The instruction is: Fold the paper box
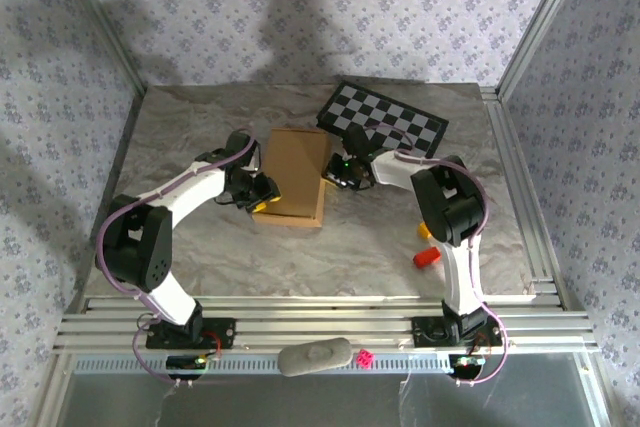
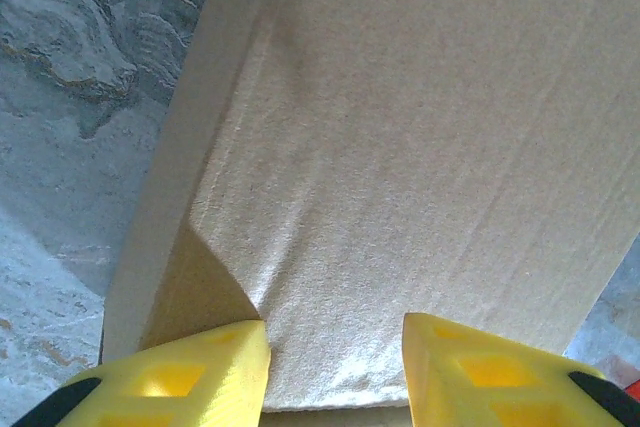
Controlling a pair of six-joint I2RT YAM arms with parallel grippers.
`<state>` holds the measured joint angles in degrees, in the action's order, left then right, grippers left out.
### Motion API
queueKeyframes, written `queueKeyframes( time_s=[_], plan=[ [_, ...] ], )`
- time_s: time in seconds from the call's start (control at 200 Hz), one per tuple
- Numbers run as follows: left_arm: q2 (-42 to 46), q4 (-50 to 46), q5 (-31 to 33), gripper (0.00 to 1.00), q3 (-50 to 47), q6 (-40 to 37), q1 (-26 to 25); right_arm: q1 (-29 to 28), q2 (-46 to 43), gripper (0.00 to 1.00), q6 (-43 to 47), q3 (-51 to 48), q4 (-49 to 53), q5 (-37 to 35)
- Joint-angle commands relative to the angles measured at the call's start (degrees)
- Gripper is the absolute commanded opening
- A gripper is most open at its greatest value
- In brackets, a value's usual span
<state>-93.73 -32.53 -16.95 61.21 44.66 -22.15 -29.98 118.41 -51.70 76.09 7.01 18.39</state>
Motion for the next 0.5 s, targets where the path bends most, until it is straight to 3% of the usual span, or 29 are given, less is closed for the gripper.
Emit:
queueKeyframes(
  time_s=[0.0,0.495],
  plan=[
    [-3.12,3.42,-3.85,0.41,-3.01,0.85,-1.90,-6.67,-1.71,0.11,-0.47,-2.43,2.75,9.30],
    [-2.59,5.11,-4.06,0.40,-4.08,2.52,-2.59,-10.55,-7.46,0.12,-0.91,-10.72,2.38,9.16]
  ],
)
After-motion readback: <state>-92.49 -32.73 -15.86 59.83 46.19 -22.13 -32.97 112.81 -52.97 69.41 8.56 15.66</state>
